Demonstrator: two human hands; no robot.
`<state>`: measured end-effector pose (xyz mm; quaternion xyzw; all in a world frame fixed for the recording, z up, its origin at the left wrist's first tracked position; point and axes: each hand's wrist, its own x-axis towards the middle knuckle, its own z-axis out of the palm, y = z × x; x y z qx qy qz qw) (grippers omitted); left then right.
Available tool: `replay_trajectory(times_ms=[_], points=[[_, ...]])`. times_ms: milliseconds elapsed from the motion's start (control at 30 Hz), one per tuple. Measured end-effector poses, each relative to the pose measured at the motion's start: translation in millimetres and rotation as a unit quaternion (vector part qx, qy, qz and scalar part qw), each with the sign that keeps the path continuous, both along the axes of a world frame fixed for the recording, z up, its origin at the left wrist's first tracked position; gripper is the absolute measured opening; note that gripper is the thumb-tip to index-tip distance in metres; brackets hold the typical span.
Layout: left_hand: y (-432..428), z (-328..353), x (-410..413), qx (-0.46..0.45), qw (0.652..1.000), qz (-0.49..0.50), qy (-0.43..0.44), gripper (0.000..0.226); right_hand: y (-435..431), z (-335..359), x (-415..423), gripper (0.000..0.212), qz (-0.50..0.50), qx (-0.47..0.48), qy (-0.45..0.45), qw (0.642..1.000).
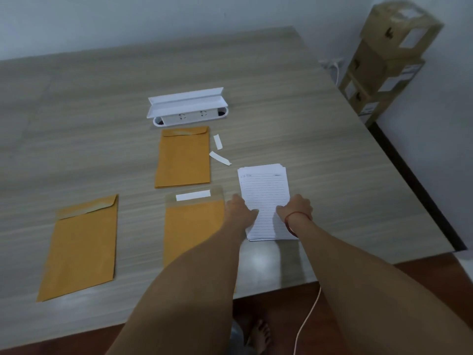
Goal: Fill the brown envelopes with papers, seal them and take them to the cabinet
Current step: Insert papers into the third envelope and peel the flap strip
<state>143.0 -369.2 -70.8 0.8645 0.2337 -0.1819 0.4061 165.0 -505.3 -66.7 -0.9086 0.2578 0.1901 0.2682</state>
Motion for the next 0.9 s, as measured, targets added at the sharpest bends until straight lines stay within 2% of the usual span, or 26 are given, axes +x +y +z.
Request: replay_trajectory(times_ms=[167,300,467,567,633,700,800,900], points=[[-0.5,-0.4,0.0,-0.016,1.0,0.02,0.017,0.06,-1.4,-5.5,0.5,0.051,-0.073,0.071,-0.023,0.995],[-3.1,0.0,0.6,-0.007,0.999,0.025,0.021,0.061,-4.6,-13.4,2.4,0.037,-0.059,0.102,-0.025,0.993],[-4.8,-1.2,1.3,-0.003,0.999,0.026,0.026,0.06,-3.8,-12.2,1.9,0.03,-0.047,0.073,-0.051,0.995],[-5.6,-3.6,1.8,-0.006,0.999,0.033,0.027,0.06,-1.5,-7.2,1.3,0.03,-0.001,0.012,-0.065,0.998],[-6.6,-3.1,2.5,-0.005,0.999,0.036,0.025,0.061,0.1,-4.4,0.7,0.023,0.021,0.006,-0.082,0.996],[-7.3,-2.2,3.8,-0.006,0.999,0.039,0.028,0.063,2.7,-2.4,-1.0,0.019,0.017,0.044,-0.091,0.995],[-8.5,0.2,5.7,-0.006,0.998,0.047,0.032,0.067,5.4,4.1,-4.4,0.025,-0.033,0.175,-0.088,0.98],[-8.2,2.3,4.9,0.046,0.997,0.068,0.016,0.073,2.4,12.2,-6.5,0.031,-0.04,0.241,-0.067,0.967]])
